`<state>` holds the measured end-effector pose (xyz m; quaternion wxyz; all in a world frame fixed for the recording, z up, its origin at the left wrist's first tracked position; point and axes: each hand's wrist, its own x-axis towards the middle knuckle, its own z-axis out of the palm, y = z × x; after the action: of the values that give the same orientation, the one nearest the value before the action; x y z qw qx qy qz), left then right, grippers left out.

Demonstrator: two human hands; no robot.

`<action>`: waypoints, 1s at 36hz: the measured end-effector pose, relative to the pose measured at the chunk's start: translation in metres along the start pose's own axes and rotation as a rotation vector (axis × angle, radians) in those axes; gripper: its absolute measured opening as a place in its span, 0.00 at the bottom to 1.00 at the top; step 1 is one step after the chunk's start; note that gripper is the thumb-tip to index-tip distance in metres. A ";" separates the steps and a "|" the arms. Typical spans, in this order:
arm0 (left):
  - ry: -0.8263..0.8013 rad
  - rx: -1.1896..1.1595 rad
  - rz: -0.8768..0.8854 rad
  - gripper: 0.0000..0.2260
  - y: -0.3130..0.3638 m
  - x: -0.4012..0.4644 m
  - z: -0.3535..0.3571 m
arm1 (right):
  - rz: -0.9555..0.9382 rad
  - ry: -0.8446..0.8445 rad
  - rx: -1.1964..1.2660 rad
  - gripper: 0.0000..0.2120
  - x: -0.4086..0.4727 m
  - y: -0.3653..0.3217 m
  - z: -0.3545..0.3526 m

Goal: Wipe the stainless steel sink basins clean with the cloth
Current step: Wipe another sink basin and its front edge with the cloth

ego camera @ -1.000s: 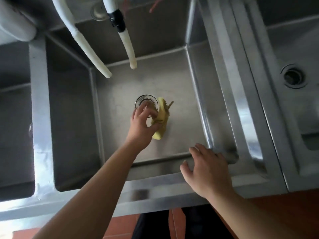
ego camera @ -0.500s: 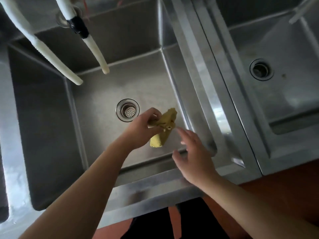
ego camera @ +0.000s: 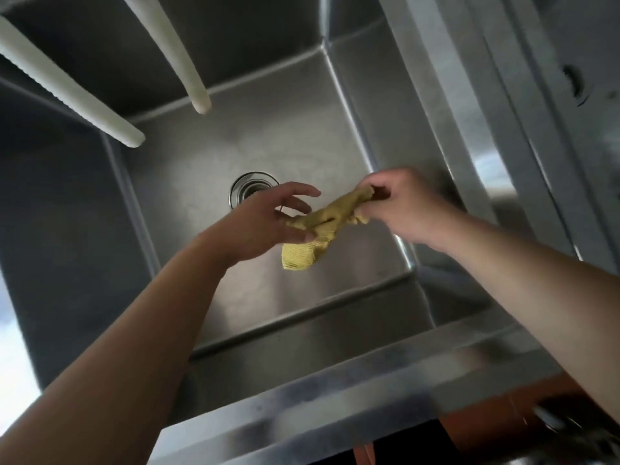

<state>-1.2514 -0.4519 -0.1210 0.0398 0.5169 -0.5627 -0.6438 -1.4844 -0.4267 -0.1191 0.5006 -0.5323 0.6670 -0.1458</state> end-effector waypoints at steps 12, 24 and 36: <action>0.259 0.224 0.047 0.14 -0.026 0.006 0.001 | -0.010 0.040 -0.255 0.21 0.017 0.002 0.023; 0.298 0.161 0.057 0.12 -0.049 -0.006 0.027 | 0.302 -0.521 0.011 0.41 0.007 0.009 0.045; 0.094 -0.059 0.118 0.21 -0.039 -0.022 0.010 | 0.039 -0.365 -0.288 0.26 0.007 0.005 0.072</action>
<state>-1.2274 -0.4169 -0.1392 0.1192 0.5114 -0.5705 -0.6315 -1.4279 -0.4068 -0.1593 0.5345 -0.6027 0.5896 0.0591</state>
